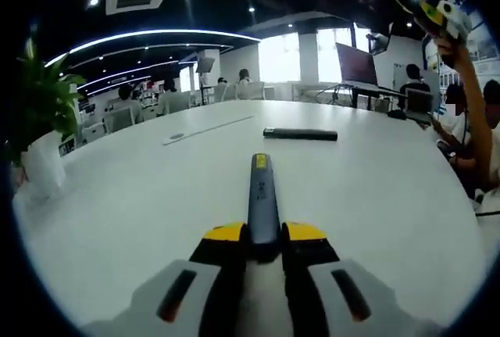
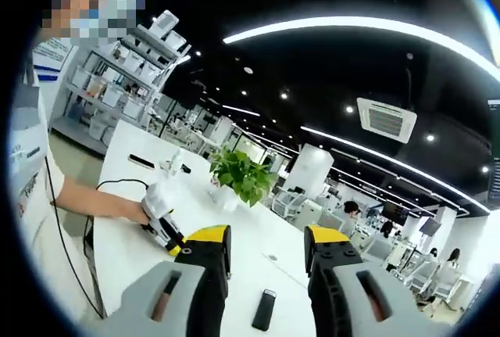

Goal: Pflip the remote and laser pointer to the front side, press the buttons, and align them neatly on the table

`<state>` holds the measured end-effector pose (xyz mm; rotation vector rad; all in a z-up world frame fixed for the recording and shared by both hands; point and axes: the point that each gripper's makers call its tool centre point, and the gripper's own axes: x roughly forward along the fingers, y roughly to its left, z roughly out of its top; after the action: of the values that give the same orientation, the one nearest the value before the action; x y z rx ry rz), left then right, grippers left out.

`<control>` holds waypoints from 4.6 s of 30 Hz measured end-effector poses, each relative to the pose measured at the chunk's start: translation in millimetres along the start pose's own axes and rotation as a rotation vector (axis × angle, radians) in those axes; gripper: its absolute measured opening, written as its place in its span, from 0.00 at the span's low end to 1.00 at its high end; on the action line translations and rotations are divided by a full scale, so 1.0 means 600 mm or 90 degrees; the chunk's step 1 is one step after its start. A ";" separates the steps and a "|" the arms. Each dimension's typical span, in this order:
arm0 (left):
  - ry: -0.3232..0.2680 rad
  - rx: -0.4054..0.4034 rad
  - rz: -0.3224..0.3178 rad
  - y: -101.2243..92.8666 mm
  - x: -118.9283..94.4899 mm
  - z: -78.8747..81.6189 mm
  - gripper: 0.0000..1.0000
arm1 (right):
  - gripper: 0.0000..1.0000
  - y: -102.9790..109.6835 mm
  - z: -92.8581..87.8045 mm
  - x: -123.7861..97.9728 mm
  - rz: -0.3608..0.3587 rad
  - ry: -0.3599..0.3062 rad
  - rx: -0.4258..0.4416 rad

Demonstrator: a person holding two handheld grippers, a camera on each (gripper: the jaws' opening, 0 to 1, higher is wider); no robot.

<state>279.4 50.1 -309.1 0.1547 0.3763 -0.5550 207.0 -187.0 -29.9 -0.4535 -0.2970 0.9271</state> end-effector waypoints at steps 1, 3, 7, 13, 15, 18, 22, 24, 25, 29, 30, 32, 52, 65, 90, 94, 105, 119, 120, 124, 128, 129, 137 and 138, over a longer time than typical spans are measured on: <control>0.001 0.002 0.003 -0.001 0.000 0.001 0.20 | 0.43 0.002 0.003 0.001 0.006 -0.001 -0.002; 0.002 0.007 0.008 -0.004 0.000 0.002 0.20 | 0.44 0.007 0.010 0.002 0.019 -0.004 -0.007; 0.006 0.004 -0.011 -0.012 0.000 0.001 0.20 | 0.42 0.005 0.026 0.006 0.008 -0.048 -0.037; 0.011 0.006 -0.002 -0.013 -0.002 0.000 0.20 | 0.44 0.011 -0.007 0.012 0.016 -0.038 -0.028; 0.011 0.008 0.000 -0.014 -0.002 0.000 0.20 | 0.44 0.010 -0.018 0.011 0.012 -0.041 -0.032; 0.004 0.009 0.001 -0.016 -0.001 0.000 0.20 | 0.43 -0.005 -0.045 0.019 0.000 -0.064 0.060; 0.003 0.024 0.003 -0.018 -0.004 0.000 0.20 | 0.42 -0.001 -0.056 0.029 0.015 -0.067 0.082; 0.004 0.029 0.002 -0.019 -0.007 -0.001 0.20 | 0.42 0.009 -0.060 0.038 0.029 -0.056 0.073; 0.003 0.032 0.000 -0.018 -0.009 -0.002 0.20 | 0.43 0.011 -0.062 0.041 0.032 -0.052 0.066; 0.004 0.023 -0.011 -0.020 -0.011 -0.003 0.20 | 0.43 0.017 -0.047 0.051 0.061 -0.077 0.067; 0.004 0.019 -0.011 -0.020 -0.011 -0.003 0.20 | 0.43 0.014 -0.044 0.051 0.060 -0.081 0.080; 0.002 0.014 -0.010 -0.023 -0.011 -0.003 0.20 | 0.42 0.004 -0.040 0.052 0.051 -0.095 0.103; -0.003 0.030 0.001 -0.065 -0.007 0.007 0.20 | 0.40 0.009 -0.112 0.066 0.048 -0.030 0.127; 0.003 0.038 0.002 -0.050 -0.007 0.007 0.20 | 0.41 0.027 -0.125 0.084 0.063 -0.007 0.120; 0.020 0.019 -0.016 -0.003 -0.008 -0.004 0.20 | 0.41 0.038 -0.173 0.144 0.115 0.048 0.111; 0.057 0.023 -0.012 0.012 -0.007 -0.003 0.20 | 0.41 0.037 -0.171 0.164 0.153 0.054 0.099; 0.096 -0.009 -0.031 0.013 -0.005 -0.010 0.20 | 0.41 -0.010 -0.195 0.181 0.205 0.032 0.062; 0.102 -0.001 -0.045 0.006 -0.005 -0.011 0.20 | 0.40 -0.063 -0.192 0.221 0.207 0.082 0.003; 0.107 -0.001 -0.045 0.005 -0.006 -0.011 0.20 | 0.41 -0.060 -0.183 0.227 0.230 0.086 -0.012; 0.119 0.000 -0.043 0.001 -0.007 -0.011 0.20 | 0.41 -0.052 -0.143 0.251 0.295 0.073 -0.046; 0.127 0.015 -0.028 -0.004 -0.009 -0.010 0.20 | 0.44 -0.055 -0.135 0.265 0.264 0.041 -0.007; 0.128 0.020 -0.025 -0.004 -0.009 -0.010 0.20 | 0.45 -0.055 -0.135 0.267 0.259 0.041 -0.008; 0.140 0.031 -0.037 -0.003 -0.010 -0.010 0.20 | 0.46 -0.019 -0.152 0.285 0.290 0.079 -0.076; 0.137 0.029 -0.039 -0.003 -0.010 -0.010 0.20 | 0.46 -0.009 -0.152 0.274 0.325 0.084 -0.081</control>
<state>271.7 52.9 -312.3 0.2483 0.5799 -0.6094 344.0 -77.3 -97.8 -0.7236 -0.1192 1.3728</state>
